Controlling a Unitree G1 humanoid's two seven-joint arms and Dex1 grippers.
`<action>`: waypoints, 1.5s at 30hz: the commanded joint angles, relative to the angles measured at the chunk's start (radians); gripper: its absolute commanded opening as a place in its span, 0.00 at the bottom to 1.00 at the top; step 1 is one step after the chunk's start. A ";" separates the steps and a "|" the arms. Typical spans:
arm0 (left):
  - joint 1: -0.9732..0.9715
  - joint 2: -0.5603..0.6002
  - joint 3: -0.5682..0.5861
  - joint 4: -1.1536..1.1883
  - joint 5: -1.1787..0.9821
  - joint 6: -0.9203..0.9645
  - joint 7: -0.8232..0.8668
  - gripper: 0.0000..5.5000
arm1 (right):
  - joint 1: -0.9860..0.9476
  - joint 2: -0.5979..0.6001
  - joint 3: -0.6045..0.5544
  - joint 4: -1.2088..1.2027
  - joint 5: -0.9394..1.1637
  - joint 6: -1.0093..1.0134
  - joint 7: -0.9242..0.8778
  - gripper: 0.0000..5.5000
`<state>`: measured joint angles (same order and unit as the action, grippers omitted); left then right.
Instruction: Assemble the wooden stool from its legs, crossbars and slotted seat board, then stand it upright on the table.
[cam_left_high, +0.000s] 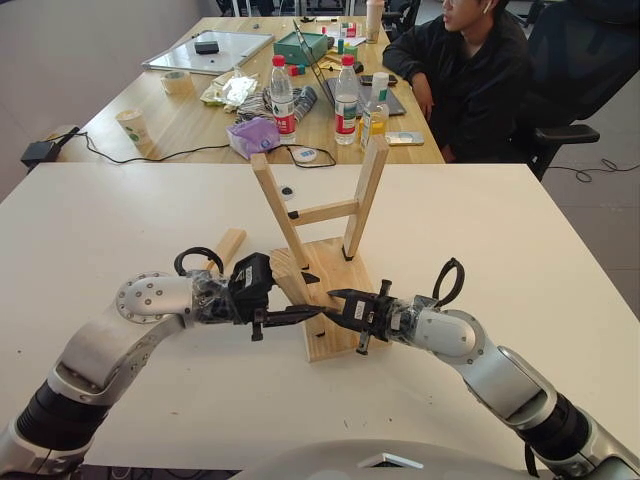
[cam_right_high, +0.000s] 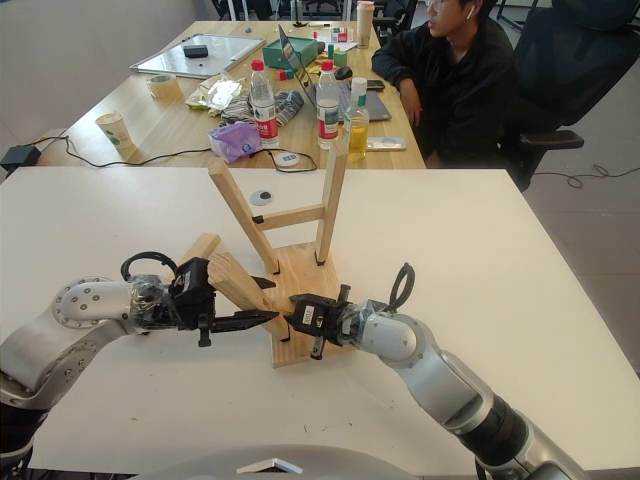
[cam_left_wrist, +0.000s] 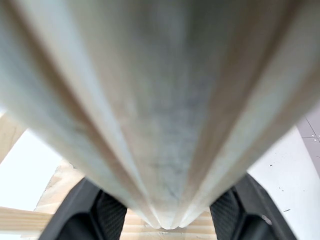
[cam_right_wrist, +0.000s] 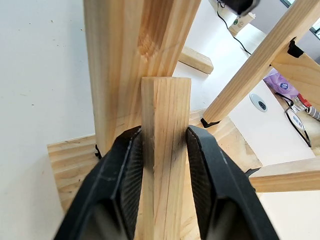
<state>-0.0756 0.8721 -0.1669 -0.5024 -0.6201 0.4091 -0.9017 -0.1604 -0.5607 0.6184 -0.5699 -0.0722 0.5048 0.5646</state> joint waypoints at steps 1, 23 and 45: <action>0.066 0.061 -0.097 0.097 0.097 0.164 -0.001 0.37 | -0.001 -0.014 0.021 0.012 -0.062 -0.014 0.021 0.22; 0.053 0.058 -0.094 0.097 0.058 0.178 0.015 0.37 | 0.100 0.067 -0.282 0.042 -0.181 -0.368 -0.195 0.07; 0.014 0.000 -0.031 0.129 0.021 0.096 0.033 0.37 | 0.179 0.245 -1.010 0.244 1.939 0.136 -1.079 0.07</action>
<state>-0.0847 0.8664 -0.1598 -0.4272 -0.6496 0.3860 -0.8890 0.0260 -0.2896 -0.3966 -0.3227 1.8343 0.6365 -0.4907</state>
